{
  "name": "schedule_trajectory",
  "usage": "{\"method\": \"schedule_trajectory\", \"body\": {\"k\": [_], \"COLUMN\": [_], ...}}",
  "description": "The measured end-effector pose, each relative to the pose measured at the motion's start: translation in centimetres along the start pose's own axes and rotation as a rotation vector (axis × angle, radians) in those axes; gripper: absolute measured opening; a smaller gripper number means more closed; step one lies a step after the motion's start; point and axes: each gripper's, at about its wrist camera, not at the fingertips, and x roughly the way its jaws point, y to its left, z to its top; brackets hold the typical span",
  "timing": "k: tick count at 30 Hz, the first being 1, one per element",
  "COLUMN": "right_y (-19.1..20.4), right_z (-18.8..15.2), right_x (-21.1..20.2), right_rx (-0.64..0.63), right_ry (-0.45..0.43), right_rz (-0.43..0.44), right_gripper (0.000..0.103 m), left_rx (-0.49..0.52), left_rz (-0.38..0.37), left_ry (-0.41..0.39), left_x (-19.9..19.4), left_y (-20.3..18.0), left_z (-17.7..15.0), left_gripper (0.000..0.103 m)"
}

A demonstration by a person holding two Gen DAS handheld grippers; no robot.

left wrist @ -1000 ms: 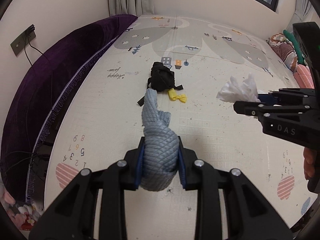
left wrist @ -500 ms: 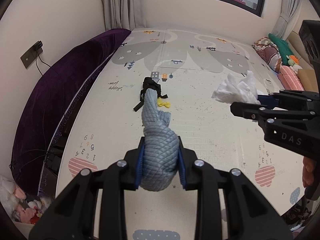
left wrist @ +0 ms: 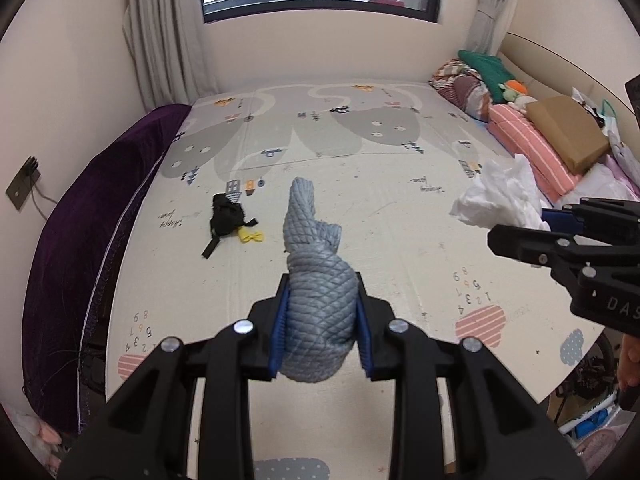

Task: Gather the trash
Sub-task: 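Carry the grey glove and white tissue toward the grey bin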

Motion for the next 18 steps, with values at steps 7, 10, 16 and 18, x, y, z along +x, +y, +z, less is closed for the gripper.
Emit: {"method": "schedule_trajectory", "body": {"k": [7, 10, 16, 18], "right_y": [-7.5, -10.7, -15.3, -16.2], "right_z": [-9.3, -14.8, -26.7, -30.3], "right_x": [-10.6, -14.9, -23.4, -26.2], "right_rx": [0.205, 0.319, 0.547, 0.619], "right_ry": [-0.06, -0.065, -0.074, -0.089], "right_rz": [-0.189, -0.284, -0.455, -0.505], "right_gripper": [0.028, 0.028, 0.028, 0.028], "left_rx": [0.188, 0.296, 0.502, 0.565], "left_rz": [-0.193, -0.282, -0.451, -0.505], "left_ry": [-0.013, -0.023, -0.02, -0.013], "left_x": [-2.8, -4.5, -8.0, -8.9], "left_y": [-12.4, -18.1, -28.6, -31.5], "left_z": [-1.3, -2.5, -6.1, -7.3], "left_gripper": [0.029, 0.029, 0.029, 0.029]}}
